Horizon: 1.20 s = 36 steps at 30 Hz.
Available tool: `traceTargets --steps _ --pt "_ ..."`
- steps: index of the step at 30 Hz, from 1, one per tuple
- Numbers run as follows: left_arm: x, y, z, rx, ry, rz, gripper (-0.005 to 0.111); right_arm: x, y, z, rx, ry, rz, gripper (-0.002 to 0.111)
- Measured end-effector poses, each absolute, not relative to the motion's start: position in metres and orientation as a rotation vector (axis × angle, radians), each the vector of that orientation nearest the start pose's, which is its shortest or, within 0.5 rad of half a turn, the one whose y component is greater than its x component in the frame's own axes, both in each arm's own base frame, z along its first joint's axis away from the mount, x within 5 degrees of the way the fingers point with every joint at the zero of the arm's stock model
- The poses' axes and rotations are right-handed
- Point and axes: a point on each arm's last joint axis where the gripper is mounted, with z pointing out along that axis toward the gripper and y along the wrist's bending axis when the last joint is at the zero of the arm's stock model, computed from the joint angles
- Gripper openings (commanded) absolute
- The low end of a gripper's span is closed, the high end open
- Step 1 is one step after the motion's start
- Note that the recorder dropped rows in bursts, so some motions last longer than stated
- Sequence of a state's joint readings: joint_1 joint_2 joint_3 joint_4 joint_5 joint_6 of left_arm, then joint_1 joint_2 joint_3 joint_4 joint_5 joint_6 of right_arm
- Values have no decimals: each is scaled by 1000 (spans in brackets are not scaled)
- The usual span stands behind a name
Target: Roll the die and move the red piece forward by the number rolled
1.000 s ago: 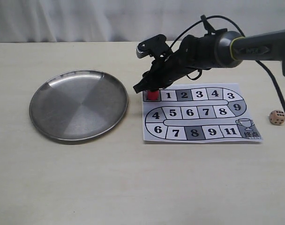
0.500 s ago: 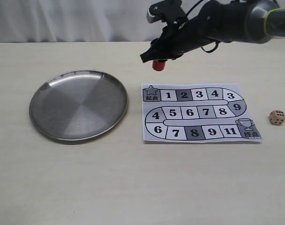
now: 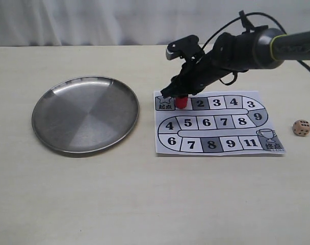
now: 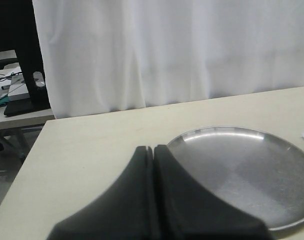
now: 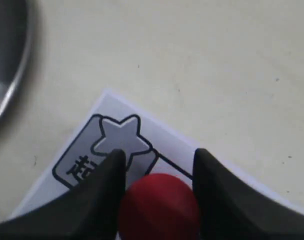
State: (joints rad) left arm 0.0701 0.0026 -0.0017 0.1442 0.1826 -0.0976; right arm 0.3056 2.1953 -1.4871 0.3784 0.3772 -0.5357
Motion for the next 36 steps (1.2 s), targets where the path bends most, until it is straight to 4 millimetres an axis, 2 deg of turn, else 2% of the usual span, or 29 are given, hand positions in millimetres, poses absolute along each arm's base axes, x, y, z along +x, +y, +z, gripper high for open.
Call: traceTargets --steps 6,10,12,17,19,21,24,31,36 --pt "56 6 197 -41 1666 108 0 441 150 122 -676 2446 185 4" --pt "56 6 197 -41 1666 108 0 439 149 130 -695 2438 175 4" --pt "56 6 197 -41 1666 108 0 437 148 144 -696 2419 175 4" --pt "56 6 197 -41 1666 108 0 437 131 195 -607 2329 167 4" --pt "56 6 197 -41 1666 108 0 438 121 205 -573 2314 159 4" --pt "56 6 197 -41 1666 108 0 440 114 205 -553 2321 152 4" --pt "56 6 197 -41 1666 108 0 441 106 190 -540 2363 146 4" --pt "56 6 197 -41 1666 108 0 438 104 124 -550 2500 138 4" --pt "56 6 197 -41 1666 108 0 443 104 117 -528 2475 126 4"
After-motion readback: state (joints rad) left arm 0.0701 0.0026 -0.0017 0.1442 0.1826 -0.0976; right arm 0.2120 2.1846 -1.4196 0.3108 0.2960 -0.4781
